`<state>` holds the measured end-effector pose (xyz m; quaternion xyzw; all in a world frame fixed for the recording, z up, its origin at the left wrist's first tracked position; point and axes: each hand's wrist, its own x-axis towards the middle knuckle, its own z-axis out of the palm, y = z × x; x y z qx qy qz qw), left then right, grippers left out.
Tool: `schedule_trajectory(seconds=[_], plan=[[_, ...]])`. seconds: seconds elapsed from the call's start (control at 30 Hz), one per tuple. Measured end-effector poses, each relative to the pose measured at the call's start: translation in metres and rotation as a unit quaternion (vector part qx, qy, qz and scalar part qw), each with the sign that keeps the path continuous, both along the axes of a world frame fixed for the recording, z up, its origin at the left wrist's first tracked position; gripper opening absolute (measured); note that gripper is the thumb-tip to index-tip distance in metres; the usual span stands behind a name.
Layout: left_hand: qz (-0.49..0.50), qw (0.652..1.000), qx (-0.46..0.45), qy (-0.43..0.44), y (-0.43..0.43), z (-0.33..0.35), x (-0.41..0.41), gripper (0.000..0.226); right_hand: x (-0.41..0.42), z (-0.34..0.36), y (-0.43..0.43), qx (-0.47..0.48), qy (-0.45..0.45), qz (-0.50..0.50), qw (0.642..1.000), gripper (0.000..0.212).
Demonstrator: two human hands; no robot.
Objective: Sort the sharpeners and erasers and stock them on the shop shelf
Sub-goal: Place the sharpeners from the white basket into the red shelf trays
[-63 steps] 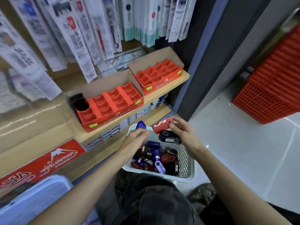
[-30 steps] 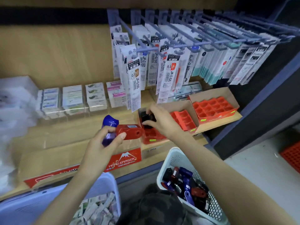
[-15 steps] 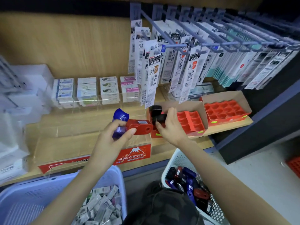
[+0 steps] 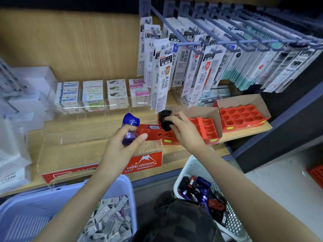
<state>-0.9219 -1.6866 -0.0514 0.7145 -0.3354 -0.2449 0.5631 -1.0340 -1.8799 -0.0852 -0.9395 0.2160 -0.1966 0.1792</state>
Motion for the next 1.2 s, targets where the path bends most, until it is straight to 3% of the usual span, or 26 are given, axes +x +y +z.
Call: schedule_trajectory(seconds=[0.2,0.37,0.77,0.93,1.2], plan=[[0.005,1.000,-0.012,0.008,-0.002,-0.001,0.001,0.012,-0.034,-0.013,0.008,-0.009,0.034,-0.065,0.997,0.028],[-0.014,1.000,-0.014,0.018,-0.006,0.005,-0.008,0.018,-0.060,-0.022,0.004,-0.032,0.090,-0.017,0.995,0.015],[-0.051,0.999,0.001,-0.005,-0.014,0.006,-0.025,0.009,-0.073,-0.016,-0.001,-0.009,0.102,0.043,0.994,0.021],[-0.054,0.997,0.025,-0.044,-0.021,0.007,-0.024,0.012,-0.072,0.010,0.017,0.088,-0.004,0.007,0.996,0.050],[-0.085,0.989,0.025,-0.116,-0.043,0.012,-0.030,0.015,-0.049,0.045,0.033,0.179,-0.061,0.059,0.980,0.043]])
